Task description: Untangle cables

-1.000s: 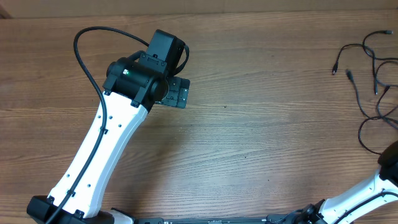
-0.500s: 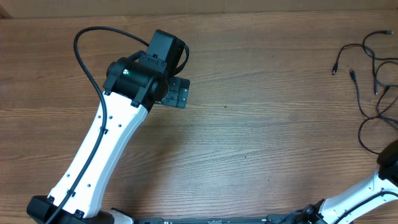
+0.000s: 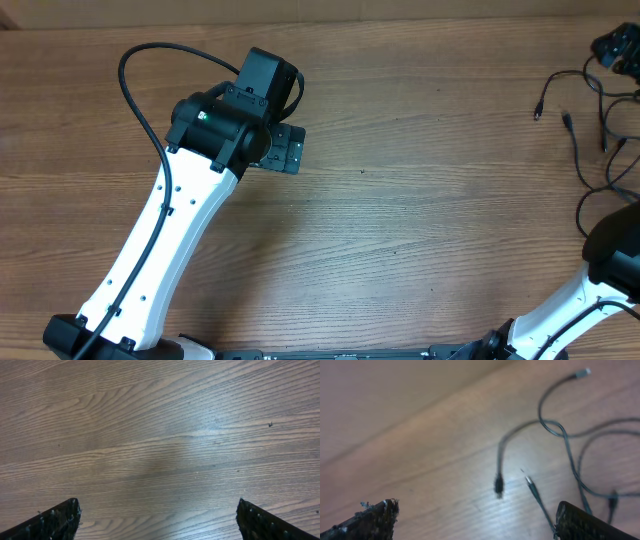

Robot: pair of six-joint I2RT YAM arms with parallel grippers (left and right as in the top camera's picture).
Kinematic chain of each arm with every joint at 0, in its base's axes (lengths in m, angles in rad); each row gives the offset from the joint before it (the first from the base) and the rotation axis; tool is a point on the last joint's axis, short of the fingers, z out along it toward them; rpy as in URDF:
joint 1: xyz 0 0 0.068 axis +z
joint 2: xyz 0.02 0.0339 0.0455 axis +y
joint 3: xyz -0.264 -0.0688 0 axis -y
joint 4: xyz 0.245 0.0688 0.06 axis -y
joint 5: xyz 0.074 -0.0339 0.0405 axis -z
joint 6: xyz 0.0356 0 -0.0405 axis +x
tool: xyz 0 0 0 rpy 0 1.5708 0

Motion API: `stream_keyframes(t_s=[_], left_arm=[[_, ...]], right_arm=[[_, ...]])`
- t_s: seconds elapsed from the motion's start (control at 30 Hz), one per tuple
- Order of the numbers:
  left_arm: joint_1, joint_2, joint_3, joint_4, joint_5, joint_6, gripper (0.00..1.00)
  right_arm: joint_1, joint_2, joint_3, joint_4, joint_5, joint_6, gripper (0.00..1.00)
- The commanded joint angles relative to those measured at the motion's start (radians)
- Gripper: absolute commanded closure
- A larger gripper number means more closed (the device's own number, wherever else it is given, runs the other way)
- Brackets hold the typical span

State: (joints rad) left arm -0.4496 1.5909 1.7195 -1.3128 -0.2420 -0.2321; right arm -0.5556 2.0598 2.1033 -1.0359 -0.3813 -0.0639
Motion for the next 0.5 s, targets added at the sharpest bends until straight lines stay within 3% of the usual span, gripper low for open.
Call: stream_keyframes(t_s=[0.0,0.47], left_arm=[[0.004,0.004,0.010,0.002,0.004,0.008,0.00],[0.004,0.004,0.010,0.002,0.004,0.008,0.00]], right_arm=[[-0.032,-0.038,-0.074,-0.017,0.129,-0.023,0.00],[-0.348,-0.038,-0.150,-0.053,0.127,0.098,0.00]])
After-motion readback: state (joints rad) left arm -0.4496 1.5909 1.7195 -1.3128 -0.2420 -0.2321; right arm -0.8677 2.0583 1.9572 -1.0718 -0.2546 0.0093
